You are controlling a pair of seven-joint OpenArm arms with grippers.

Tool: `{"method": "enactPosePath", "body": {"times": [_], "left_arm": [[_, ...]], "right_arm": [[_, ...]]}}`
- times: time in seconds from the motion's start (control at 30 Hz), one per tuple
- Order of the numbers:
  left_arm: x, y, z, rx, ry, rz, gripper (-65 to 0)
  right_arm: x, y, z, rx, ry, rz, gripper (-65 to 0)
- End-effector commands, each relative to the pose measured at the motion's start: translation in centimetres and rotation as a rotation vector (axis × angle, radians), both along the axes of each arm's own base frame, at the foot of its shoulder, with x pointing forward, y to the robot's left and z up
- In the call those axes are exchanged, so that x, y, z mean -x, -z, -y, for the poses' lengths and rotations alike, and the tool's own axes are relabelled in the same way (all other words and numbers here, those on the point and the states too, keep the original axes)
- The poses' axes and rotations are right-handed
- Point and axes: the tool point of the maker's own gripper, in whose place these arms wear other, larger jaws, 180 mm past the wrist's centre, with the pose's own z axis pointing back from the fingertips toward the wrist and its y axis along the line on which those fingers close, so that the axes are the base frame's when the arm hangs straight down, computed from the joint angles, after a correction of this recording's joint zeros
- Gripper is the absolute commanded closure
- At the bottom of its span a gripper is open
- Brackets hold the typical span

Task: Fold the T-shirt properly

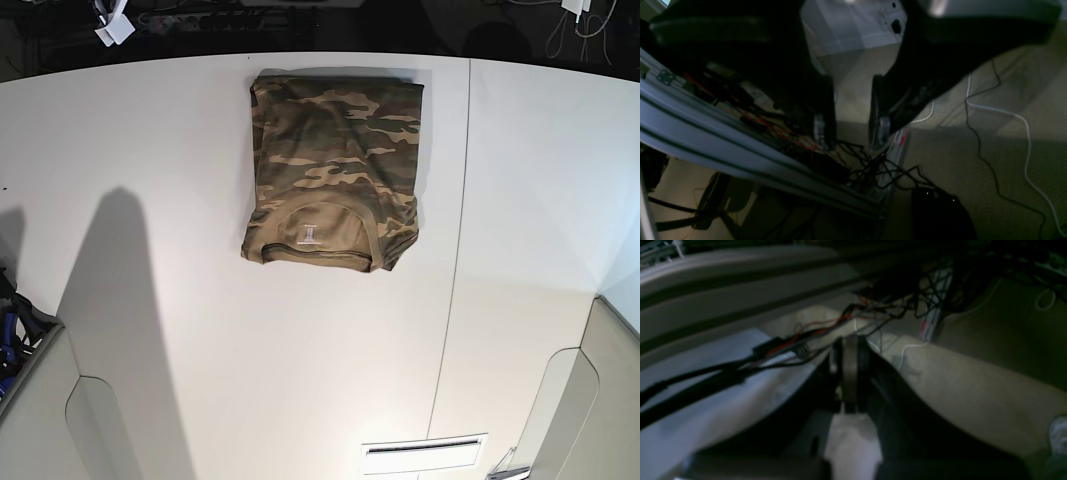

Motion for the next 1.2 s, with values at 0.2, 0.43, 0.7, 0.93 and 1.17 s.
{"method": "enactPosePath", "body": {"times": [0.2,0.43,0.7,0.93,1.17], "left_arm": [[3.1,2.2,0.8,0.007,0.083,-0.1,-17.9],[5.8,6.1,3.0,-0.023,0.358,-0.118,-17.9],[7.3,11.2,6.4,-0.046,0.577,-0.251,-17.9],[7.4,15.2,6.3,-0.106,0.649,-0.398,-17.9],[6.7,16.4,4.5,-0.208,0.675,-0.457,-17.9]], "right_arm": [[3.8,1.9,0.9,0.031,-0.016,-0.135,0.0],[8.7,4.7,-2.0,0.004,-0.088,-0.266,0.0],[11.5,8.7,-4.0,0.059,-0.242,-0.248,0.0],[12.2,11.5,-2.6,0.139,-0.306,-0.326,0.0],[11.9,12.8,-1.2,0.191,-0.323,-0.363,0.0]]}}
